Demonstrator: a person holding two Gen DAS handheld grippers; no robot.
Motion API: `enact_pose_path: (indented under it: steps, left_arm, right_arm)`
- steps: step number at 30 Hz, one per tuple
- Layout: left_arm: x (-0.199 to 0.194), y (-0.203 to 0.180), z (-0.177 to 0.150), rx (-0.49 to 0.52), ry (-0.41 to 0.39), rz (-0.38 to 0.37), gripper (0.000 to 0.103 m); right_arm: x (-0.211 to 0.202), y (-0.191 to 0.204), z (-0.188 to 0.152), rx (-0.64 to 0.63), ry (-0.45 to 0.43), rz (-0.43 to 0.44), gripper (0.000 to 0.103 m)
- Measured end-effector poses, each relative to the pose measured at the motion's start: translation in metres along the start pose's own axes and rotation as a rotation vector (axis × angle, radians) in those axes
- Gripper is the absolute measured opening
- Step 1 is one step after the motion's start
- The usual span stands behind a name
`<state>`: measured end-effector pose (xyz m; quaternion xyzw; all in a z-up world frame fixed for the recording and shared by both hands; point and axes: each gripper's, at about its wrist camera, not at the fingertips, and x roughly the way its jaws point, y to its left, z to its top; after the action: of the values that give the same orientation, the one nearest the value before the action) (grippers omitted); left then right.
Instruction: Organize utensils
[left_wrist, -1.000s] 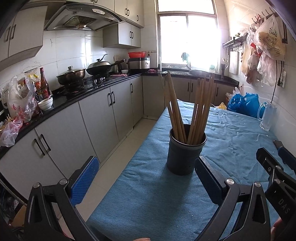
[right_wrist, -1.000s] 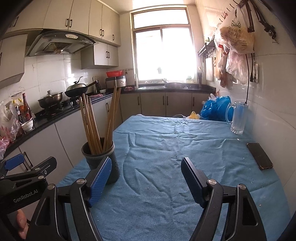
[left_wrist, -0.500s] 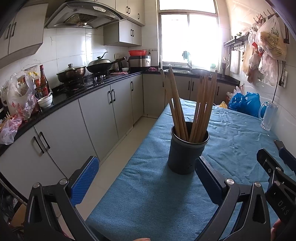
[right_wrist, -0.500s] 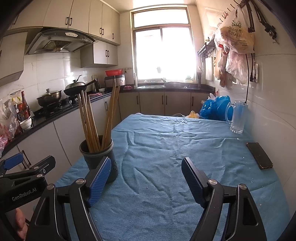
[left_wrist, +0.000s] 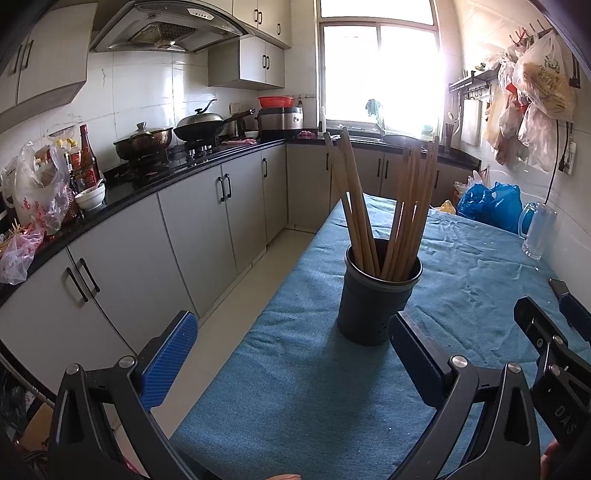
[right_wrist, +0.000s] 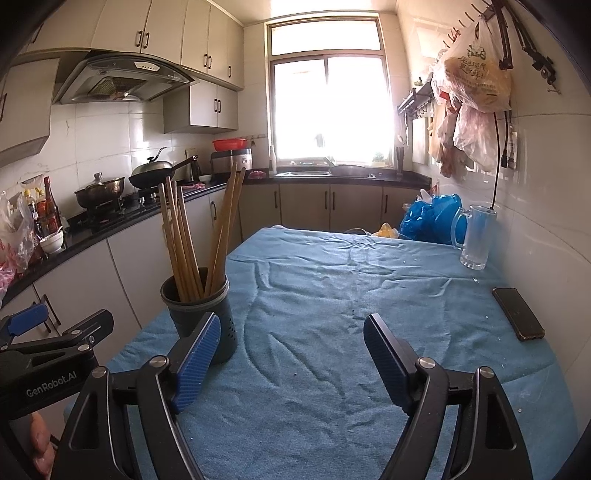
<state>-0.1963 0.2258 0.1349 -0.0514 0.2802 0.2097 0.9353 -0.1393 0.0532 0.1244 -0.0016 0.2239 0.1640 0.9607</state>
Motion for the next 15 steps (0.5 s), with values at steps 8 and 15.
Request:
enact_pose_path:
  steps: [8,15]
  left_arm:
    - [0.0007,0.0007,0.0002,0.001,0.002,-0.001,0.103]
    - [0.0023,0.0003,-0.0053,-0.007,0.012,0.005,0.103]
  right_arm:
    - [0.0007,0.0015,0.0002,-0.002,0.002,0.001,0.084]
    - [0.0015,0.0020,0.0005,-0.004,0.003,0.002,0.085]
